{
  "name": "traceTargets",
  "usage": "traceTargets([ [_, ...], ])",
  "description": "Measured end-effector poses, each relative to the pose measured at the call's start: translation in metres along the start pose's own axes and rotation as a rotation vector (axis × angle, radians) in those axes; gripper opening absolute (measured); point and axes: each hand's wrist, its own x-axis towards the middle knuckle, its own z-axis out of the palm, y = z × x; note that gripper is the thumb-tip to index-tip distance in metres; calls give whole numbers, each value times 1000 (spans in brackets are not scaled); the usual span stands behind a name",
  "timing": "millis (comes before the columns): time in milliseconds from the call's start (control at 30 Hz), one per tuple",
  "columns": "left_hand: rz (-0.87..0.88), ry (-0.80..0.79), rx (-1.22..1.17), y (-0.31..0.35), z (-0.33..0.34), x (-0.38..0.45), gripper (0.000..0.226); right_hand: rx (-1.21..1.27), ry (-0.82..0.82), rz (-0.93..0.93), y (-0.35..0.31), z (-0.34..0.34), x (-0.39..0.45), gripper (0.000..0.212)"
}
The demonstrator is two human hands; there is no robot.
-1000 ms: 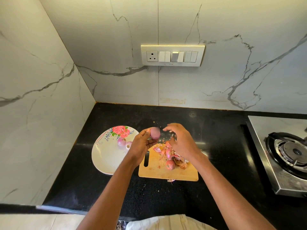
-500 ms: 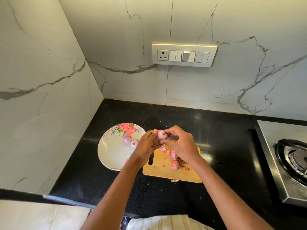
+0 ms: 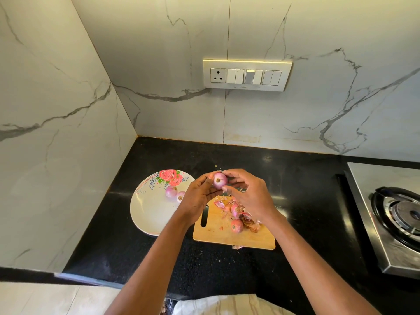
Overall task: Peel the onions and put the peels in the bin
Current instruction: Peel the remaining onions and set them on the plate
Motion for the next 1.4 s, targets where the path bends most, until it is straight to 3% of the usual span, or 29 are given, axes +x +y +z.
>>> traceTargets([
  [133,22,-5,15,5,7,3,42,-47,59,-52,8,-2,-2,34],
  [300,9,18,24,4,8,7,25,-85,116,-93,12,-1,-1,19],
  [500,9,32,27,6,11,8,25,-35,65,-42,7,-3,1,32],
  [767,-52,114,-80,5,10,12,24,-75,71,54,14,-6,1,6],
  [900,-61,120,-71,3,8,13,26,-106,79,125,19,-9,-1,15],
  [1000,-50,107,-42,0,7,13,29,-80,60,30,13,-6,1,29],
  [1133,-37,90,-4,-2,12,13,31,-122,96,-104,12,0,2,19],
  [1267,-52,120,-16,-1,12,14,17,-112,139,-2,18,-5,0,8],
  [1400,-56,149,-16,-1,6,16,16,-212,-73,188,32,-12,-2,13],
])
